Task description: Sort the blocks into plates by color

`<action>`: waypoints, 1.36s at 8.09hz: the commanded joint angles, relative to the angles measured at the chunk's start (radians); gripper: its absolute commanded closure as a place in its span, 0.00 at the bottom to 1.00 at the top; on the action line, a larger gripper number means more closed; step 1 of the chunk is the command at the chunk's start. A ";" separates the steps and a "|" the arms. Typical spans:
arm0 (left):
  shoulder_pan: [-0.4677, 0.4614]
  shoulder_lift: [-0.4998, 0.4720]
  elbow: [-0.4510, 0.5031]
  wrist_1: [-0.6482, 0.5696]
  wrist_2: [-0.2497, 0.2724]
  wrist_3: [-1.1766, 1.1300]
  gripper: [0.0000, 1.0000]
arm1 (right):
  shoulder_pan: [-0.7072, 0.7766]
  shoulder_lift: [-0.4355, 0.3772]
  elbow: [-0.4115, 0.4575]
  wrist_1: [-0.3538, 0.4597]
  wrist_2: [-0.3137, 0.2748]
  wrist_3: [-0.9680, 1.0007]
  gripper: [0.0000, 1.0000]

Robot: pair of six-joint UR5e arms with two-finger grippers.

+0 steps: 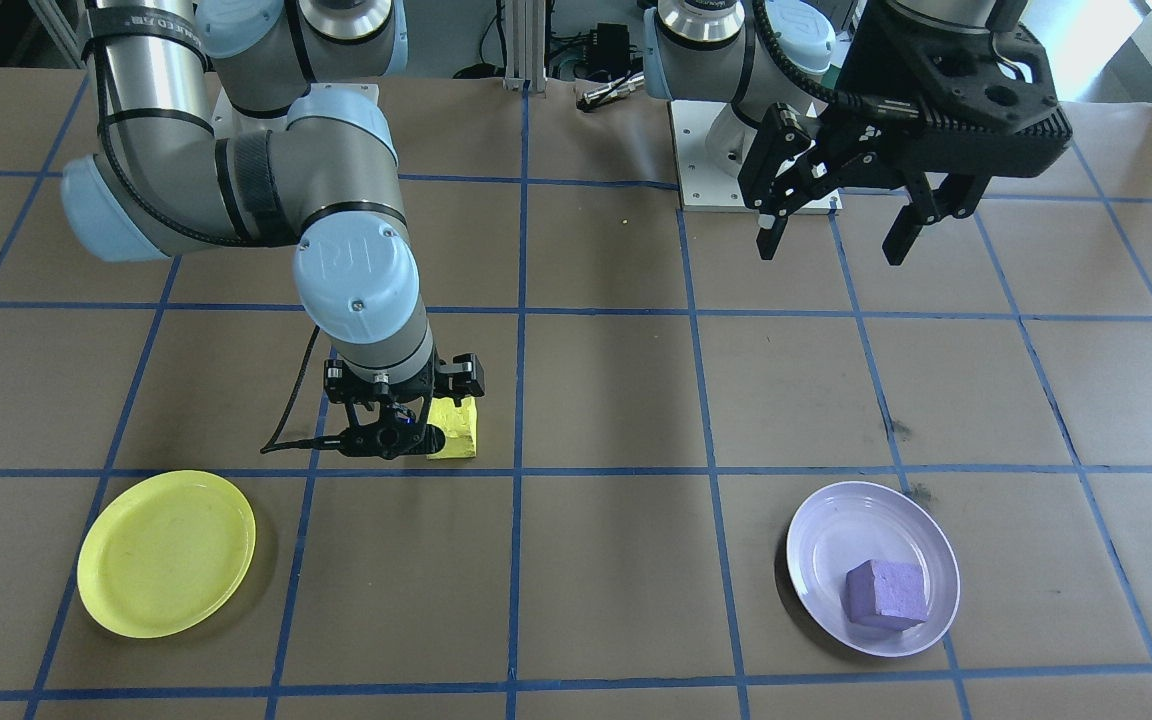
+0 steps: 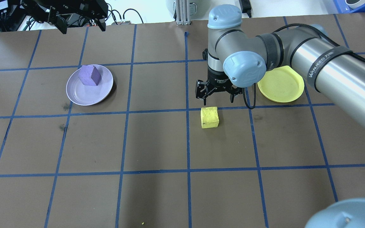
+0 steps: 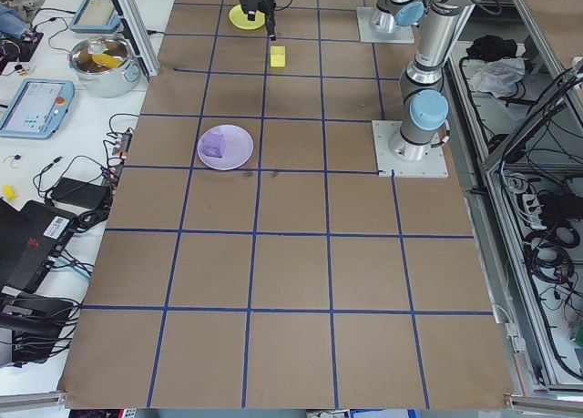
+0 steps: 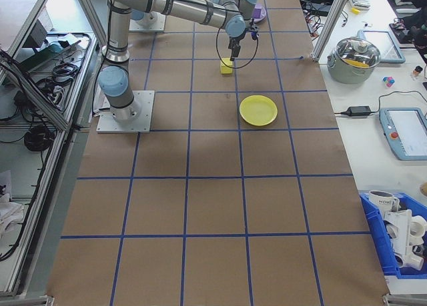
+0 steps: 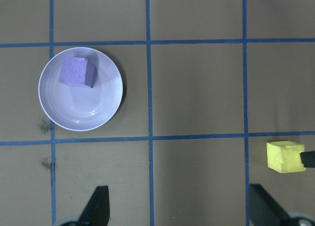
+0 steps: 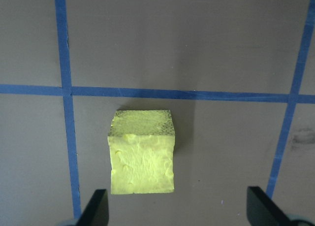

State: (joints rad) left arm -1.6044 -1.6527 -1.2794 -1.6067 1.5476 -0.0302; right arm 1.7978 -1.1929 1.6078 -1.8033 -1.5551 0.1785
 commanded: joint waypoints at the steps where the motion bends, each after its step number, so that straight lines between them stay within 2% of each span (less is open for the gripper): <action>1: 0.000 -0.007 -0.006 0.044 -0.038 -0.002 0.00 | 0.011 0.070 0.015 -0.046 0.006 0.036 0.00; 2: 0.001 0.010 -0.011 0.042 0.004 0.013 0.00 | 0.011 0.088 0.021 -0.065 0.009 0.038 0.00; 3: 0.004 0.004 -0.023 0.040 0.008 0.168 0.00 | 0.011 0.091 0.023 -0.085 0.012 0.038 0.00; 4: 0.004 0.011 -0.049 0.042 0.003 0.193 0.00 | 0.011 0.095 0.021 -0.087 0.060 0.038 0.00; 5: 0.009 0.007 -0.072 0.044 -0.001 0.193 0.00 | 0.011 0.096 0.021 -0.088 0.081 0.039 0.00; 8: 0.009 -0.009 -0.089 0.039 0.008 0.199 0.00 | 0.011 0.153 0.027 -0.094 0.066 0.041 0.00; 10: 0.009 -0.018 -0.124 0.025 0.002 0.172 0.00 | 0.011 0.153 0.049 -0.099 0.066 0.053 0.00; 11: 0.009 -0.004 -0.150 0.027 0.003 0.141 0.00 | 0.011 0.145 0.050 -0.114 0.066 0.058 0.58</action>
State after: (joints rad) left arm -1.5953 -1.6664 -1.3874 -1.5771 1.5523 0.1519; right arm 1.8086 -1.0428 1.6456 -1.8985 -1.4894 0.2282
